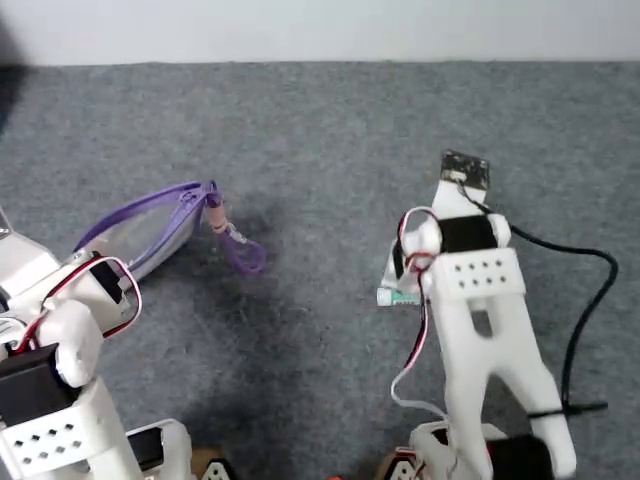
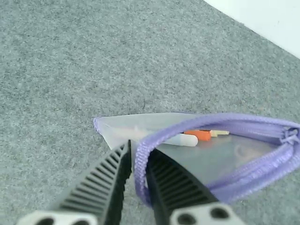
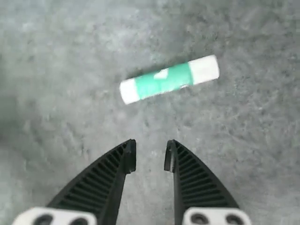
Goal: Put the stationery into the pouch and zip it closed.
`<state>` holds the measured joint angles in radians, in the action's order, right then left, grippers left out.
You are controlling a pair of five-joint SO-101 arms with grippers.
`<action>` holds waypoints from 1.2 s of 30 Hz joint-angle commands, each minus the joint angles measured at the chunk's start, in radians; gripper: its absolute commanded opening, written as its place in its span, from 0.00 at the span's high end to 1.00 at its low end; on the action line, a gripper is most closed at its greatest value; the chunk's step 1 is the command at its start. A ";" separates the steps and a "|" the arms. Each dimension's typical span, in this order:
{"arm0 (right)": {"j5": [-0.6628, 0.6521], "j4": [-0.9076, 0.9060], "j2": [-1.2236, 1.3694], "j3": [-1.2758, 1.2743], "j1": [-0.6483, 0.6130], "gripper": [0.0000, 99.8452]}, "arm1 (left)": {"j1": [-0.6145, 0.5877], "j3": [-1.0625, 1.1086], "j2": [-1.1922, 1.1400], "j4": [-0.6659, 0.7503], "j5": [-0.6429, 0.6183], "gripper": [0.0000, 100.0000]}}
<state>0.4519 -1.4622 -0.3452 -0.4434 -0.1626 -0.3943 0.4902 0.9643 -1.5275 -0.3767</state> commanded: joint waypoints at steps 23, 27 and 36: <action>0.163 0.022 0.625 0.381 0.096 0.90 | 0.008 0.028 -0.028 0.025 0.005 0.99; 0.163 0.022 0.638 0.419 0.137 0.89 | 0.008 0.030 -0.029 0.052 0.006 0.99; 0.189 -0.074 0.638 0.456 0.093 0.73 | 0.008 0.031 -0.029 0.069 0.006 0.99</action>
<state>0.6191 -1.5098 0.2992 -0.0338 -0.0506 -0.3943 0.5071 0.9643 -1.4722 -0.3767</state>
